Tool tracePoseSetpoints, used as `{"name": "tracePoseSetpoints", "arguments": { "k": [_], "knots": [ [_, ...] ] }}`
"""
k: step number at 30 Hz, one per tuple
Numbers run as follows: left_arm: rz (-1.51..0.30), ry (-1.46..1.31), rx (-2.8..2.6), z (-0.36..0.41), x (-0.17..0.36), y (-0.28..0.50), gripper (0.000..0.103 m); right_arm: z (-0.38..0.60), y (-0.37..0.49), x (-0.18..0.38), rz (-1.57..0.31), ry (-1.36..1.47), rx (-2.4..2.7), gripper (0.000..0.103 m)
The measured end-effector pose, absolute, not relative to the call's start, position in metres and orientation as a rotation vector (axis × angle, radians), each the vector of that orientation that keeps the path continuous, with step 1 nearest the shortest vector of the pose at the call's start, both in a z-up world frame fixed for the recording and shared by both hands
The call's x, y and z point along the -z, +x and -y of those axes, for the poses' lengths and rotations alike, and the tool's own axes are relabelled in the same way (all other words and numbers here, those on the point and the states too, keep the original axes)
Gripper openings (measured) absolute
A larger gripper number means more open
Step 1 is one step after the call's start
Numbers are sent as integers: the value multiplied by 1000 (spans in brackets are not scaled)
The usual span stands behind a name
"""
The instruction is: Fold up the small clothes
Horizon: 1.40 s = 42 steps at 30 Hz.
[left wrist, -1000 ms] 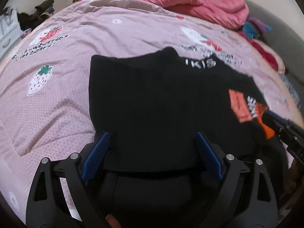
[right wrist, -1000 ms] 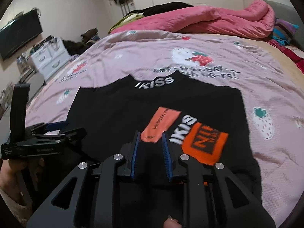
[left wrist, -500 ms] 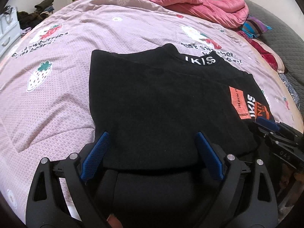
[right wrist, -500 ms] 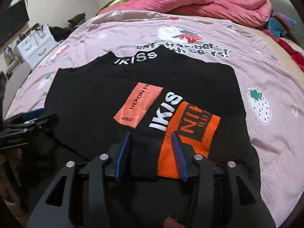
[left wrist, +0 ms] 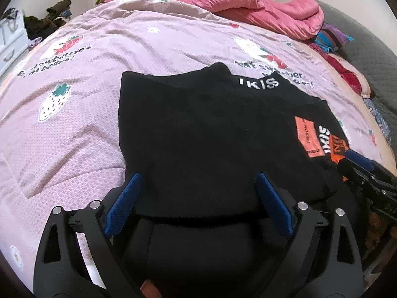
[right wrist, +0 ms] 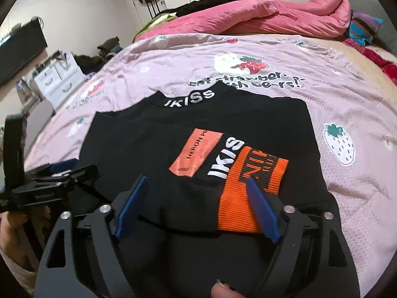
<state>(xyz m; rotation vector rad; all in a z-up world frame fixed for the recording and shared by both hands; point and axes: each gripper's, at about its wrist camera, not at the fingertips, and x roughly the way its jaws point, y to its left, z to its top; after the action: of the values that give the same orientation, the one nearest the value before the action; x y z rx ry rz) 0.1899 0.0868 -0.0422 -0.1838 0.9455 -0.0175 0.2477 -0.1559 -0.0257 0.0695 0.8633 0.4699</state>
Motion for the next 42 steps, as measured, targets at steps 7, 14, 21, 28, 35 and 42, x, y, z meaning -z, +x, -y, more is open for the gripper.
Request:
{"name": "tracePoseSetpoints", "arguments": {
  "k": [7,14,21,28,35,42],
  "knots": [
    [-918,-219,23,-92,33,183,94,162,246,18,-830,104,-461,94],
    [-870,-200,7,-92,20,176,94,162,242,13,-806,96,-455,96],
    [-851,-211,-1,-97,15,169,94,164,237,9,-789,87,-448,96],
    [-844,-211,-8,-97,14,163,94,165,232,5,-775,77,-441,97],
    [-813,-231,-18,-103,4,151,94,173,223,0,-755,73,-428,97],
    [-777,-238,-47,-114,-2,128,94,189,210,0,-750,97,-411,97]
  ]
}}
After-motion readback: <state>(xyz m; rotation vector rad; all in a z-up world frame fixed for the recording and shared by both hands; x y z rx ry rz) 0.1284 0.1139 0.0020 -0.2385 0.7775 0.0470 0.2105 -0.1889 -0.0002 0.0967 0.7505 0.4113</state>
